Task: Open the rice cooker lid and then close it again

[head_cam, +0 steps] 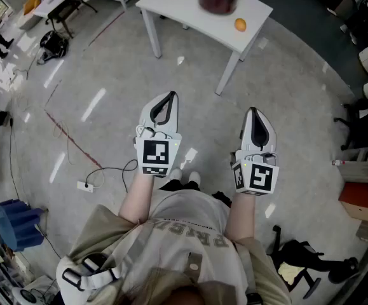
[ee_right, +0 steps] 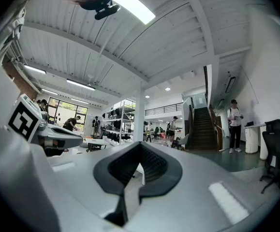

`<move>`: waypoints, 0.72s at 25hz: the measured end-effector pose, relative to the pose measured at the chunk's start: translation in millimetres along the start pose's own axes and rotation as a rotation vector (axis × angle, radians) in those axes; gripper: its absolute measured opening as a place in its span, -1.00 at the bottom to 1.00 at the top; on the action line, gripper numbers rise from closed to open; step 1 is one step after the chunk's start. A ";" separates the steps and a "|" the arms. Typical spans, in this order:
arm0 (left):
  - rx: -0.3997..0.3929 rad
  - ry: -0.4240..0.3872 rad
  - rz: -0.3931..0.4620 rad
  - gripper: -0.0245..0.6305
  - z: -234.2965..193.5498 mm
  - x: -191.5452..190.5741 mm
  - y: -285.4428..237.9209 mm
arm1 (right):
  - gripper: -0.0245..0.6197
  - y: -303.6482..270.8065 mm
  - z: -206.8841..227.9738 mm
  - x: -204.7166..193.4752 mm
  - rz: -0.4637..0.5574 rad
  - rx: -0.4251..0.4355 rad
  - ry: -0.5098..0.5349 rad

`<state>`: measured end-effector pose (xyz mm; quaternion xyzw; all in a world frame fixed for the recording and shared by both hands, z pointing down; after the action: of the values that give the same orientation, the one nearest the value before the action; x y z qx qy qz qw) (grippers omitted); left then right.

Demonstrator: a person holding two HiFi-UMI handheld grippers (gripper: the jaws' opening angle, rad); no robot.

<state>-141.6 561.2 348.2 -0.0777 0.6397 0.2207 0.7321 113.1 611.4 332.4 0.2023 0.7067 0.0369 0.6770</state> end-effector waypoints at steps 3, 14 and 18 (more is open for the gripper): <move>0.001 -0.001 -0.004 -0.91 2.7 -0.8 -3.3 | -0.92 -1.1 3.7 -2.5 -0.001 0.004 0.004; 0.008 -0.001 -0.028 -0.91 10.5 -4.5 -5.5 | -0.92 -1.6 9.7 -8.2 -0.034 0.017 -0.018; 0.021 0.004 -0.054 -0.91 16.0 -12.3 -8.3 | -0.92 -3.9 15.3 -12.8 -0.037 0.029 -0.027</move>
<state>-124.7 557.4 361.5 -0.0876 0.6413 0.1940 0.7372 127.1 600.2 341.9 0.1995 0.7014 0.0114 0.6842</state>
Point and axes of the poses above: the fingertips, and each gripper's own axes: y backward along the fingers, z to its right, x out of its top, the point moved 10 cm from there along y, backward along the fingers, and after that the axes turned 15 degrees about z, right-handed, at the moved point
